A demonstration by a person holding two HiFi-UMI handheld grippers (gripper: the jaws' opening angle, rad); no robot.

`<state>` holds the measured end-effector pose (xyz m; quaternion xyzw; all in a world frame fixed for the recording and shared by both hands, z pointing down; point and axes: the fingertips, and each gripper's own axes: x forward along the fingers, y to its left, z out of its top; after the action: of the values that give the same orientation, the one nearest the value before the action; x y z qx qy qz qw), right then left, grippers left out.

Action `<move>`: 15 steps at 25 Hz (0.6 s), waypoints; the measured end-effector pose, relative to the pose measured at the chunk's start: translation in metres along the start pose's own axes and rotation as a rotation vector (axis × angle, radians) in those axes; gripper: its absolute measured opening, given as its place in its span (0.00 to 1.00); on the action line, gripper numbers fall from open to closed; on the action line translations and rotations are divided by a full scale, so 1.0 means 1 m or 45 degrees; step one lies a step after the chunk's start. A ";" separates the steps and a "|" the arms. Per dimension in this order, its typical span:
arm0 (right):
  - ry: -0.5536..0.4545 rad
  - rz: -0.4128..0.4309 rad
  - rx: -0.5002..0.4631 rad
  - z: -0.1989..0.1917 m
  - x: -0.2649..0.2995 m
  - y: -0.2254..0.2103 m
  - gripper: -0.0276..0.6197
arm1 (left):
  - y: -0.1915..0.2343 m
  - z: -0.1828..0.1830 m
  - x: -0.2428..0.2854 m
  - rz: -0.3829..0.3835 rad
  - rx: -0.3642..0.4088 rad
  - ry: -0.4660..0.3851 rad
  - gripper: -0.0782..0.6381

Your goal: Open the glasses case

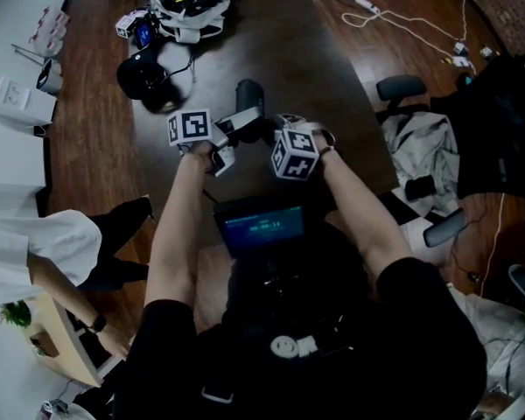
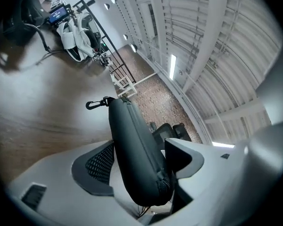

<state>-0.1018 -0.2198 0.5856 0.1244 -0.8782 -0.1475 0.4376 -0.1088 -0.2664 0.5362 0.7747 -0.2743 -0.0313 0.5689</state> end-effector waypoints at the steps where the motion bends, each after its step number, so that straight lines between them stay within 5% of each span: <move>1: 0.008 -0.016 -0.032 -0.001 -0.002 -0.001 0.08 | 0.001 0.000 0.000 0.004 -0.004 0.000 0.57; 15: -0.009 -0.197 -0.344 -0.011 -0.016 -0.009 0.08 | 0.022 0.001 -0.005 0.041 -0.152 -0.011 0.57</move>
<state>-0.0828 -0.2243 0.5765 0.1312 -0.8397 -0.2980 0.4347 -0.1217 -0.2691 0.5542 0.7348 -0.2868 -0.0419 0.6132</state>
